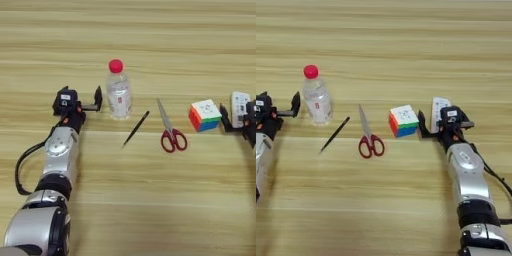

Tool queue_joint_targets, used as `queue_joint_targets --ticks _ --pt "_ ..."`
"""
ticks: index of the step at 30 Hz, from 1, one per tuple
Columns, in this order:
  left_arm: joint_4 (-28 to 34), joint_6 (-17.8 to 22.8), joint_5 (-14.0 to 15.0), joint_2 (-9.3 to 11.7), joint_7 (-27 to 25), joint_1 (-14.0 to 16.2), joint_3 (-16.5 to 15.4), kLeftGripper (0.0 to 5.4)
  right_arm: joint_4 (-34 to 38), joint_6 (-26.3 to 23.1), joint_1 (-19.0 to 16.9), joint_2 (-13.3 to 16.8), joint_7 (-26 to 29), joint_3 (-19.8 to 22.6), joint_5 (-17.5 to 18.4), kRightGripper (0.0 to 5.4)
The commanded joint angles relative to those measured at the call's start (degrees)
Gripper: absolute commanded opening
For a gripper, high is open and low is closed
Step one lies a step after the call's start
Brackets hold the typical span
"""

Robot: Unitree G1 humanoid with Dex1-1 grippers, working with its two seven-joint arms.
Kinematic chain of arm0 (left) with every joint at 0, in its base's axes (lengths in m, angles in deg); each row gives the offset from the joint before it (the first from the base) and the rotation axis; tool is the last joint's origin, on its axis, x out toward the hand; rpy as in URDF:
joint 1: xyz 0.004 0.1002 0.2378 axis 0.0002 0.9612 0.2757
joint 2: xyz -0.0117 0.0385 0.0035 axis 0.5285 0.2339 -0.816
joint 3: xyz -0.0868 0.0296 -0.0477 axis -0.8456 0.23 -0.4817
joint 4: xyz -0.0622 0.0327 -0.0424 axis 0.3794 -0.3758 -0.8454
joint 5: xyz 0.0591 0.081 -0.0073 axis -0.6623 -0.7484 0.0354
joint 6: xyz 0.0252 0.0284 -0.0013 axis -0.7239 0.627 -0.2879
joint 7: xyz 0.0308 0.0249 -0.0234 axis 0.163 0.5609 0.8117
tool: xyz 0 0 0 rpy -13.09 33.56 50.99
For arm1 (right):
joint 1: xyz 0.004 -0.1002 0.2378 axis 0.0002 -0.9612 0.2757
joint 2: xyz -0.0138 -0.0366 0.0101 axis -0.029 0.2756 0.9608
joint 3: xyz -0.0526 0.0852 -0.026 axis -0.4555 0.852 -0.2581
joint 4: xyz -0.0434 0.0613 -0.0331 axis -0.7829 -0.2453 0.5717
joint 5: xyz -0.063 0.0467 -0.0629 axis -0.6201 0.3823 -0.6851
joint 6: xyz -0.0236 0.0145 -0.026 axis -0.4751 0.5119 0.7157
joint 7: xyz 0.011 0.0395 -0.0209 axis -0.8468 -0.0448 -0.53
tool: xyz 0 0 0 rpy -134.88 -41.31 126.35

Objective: Move the objects on the table

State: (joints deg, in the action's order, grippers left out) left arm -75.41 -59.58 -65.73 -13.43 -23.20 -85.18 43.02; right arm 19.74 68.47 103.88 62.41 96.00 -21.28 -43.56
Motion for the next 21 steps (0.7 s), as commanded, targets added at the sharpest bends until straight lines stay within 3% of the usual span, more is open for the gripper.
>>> queue_joint_targets --ticks 1,19,21 --pt "-0.68 -0.28 -0.91 0.19 0.34 -0.86 0.24 5.40 -0.83 -1.12 0.81 0.02 -0.39 0.62 0.52 5.38" --pt "-1.21 -0.36 -0.86 0.16 0.34 -1.15 0.18 5.40 -2.85 -5.77 1.61 -0.61 -0.34 1.53 1.98 5.38" --pt "-1.20 -0.36 -0.87 0.16 0.35 -1.15 0.19 5.40 -3.17 -5.93 1.70 -0.57 -0.37 1.49 2.00 5.15"
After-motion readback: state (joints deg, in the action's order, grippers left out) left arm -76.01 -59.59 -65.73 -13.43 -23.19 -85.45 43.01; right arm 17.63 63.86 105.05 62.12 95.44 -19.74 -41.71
